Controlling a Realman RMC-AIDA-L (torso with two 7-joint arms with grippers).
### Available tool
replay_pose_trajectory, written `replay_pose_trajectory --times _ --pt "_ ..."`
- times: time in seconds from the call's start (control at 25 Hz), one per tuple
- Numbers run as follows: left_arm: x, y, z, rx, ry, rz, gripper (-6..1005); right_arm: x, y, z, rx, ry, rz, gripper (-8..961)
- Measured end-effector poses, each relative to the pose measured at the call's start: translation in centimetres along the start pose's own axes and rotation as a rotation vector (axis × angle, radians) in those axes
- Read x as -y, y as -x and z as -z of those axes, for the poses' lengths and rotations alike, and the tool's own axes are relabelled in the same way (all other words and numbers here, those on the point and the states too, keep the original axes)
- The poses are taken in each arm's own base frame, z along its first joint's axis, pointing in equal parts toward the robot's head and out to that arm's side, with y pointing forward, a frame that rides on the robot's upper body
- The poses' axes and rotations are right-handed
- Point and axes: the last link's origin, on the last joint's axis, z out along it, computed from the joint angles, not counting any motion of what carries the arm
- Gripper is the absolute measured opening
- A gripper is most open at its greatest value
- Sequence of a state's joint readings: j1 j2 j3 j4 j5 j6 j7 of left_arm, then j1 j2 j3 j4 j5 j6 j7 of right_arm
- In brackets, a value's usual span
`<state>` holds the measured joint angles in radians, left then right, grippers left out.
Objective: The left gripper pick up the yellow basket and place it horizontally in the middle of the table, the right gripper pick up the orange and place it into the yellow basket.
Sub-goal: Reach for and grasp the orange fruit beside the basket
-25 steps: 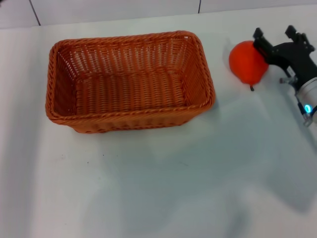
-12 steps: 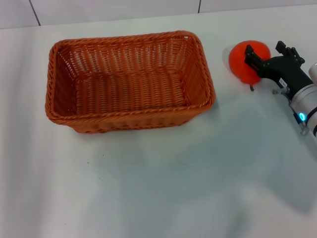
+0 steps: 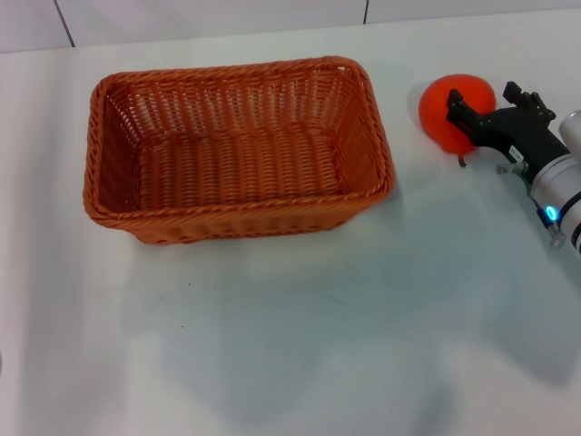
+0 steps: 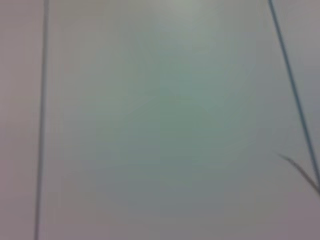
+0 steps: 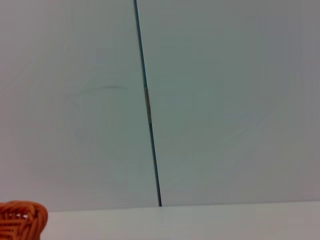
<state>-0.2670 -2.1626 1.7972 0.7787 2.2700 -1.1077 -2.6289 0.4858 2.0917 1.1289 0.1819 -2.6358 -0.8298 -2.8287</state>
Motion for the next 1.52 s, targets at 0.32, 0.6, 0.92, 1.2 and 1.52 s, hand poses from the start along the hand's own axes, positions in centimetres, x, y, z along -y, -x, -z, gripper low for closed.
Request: replay_pose_trajectory --times 0.32,0.6,0.92,1.2,1.52 --pt "2.5 2.0 0.3 0.035 -0.025 0.089 886 0.0 0.0 -0.5 0.028 0.002 0.007 914" --pt "4.1 3.7 0.5 0.095 -0.046 0.084 886 0.3 -0.2 -0.9 0.035 -0.004 0.012 901" --pt "5.5 4.7 0.7 0.132 -0.068 0.038 885 1.1 -0.4 -2.1 0.082 -0.012 0.022 887" --pt "6.1 5.3 0.9 0.157 -0.068 0.005 885 1.6 -0.2 -2.9 0.136 -0.016 0.035 874" --pt "6.1 5.3 0.9 0.156 -0.069 0.006 886 1.4 0.1 -2.6 0.144 -0.009 0.031 810"
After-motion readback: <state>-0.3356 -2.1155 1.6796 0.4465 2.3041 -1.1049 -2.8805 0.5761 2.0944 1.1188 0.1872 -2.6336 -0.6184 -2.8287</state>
